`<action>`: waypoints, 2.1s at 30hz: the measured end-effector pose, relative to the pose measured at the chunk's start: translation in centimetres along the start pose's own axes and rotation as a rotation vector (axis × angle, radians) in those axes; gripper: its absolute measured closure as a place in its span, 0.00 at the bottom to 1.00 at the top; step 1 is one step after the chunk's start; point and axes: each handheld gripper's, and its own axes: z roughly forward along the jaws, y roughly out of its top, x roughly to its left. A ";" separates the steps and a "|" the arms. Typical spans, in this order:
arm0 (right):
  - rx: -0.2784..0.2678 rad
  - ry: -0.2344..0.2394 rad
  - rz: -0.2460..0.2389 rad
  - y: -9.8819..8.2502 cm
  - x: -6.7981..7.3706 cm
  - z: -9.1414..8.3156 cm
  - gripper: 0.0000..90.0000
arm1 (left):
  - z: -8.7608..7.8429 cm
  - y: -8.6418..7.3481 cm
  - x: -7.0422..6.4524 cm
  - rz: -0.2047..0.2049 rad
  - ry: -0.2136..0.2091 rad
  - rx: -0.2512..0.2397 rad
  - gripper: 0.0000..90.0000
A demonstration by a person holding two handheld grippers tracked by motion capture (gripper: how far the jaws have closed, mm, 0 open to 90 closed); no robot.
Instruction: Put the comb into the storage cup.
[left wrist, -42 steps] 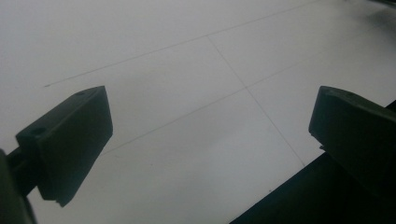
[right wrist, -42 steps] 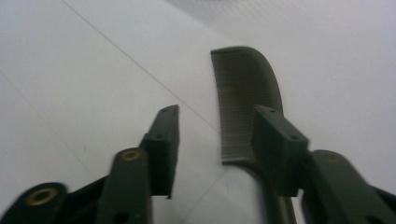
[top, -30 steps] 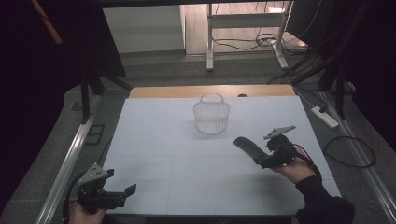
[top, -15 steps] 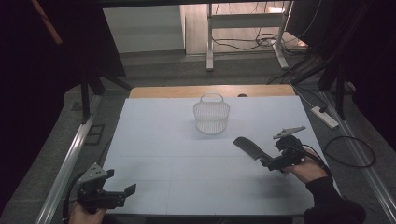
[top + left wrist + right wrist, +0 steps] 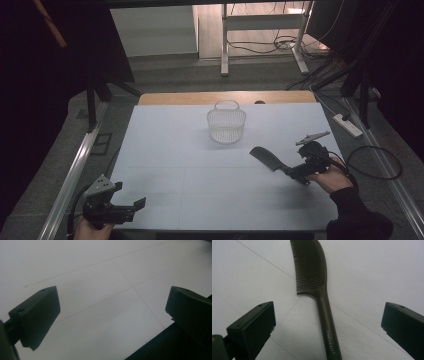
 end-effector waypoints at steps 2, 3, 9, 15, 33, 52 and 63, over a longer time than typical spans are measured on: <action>0.007 -0.001 0.002 0.0 0.0 0.2 0.00 | 0.0 0.0 0.0 0.000 0.000 0.001 0.01; 0.021 -0.004 0.003 -0.1 0.0 0.6 0.00 | 0.0 0.0 0.0 0.000 0.000 0.002 0.01; 0.045 -0.001 0.011 -0.3 0.0 1.3 0.00 | 0.0 0.0 0.0 0.001 0.001 0.004 0.01; 0.065 0.003 0.008 -0.6 -0.1 2.4 0.00 | 0.0 0.0 0.0 0.002 0.001 0.005 0.01; 0.152 -0.022 -0.045 -1.9 -0.5 5.3 0.00 | 0.0 0.0 0.0 -0.002 -0.002 0.003 0.01; 0.180 -0.003 -0.024 -1.8 -0.6 5.3 0.08 | 0.0 0.0 0.0 -0.002 -0.004 0.005 0.01; 0.169 0.035 -0.072 -1.5 -0.9 4.0 0.72 | 0.1 0.0 0.0 0.002 -0.001 0.009 0.01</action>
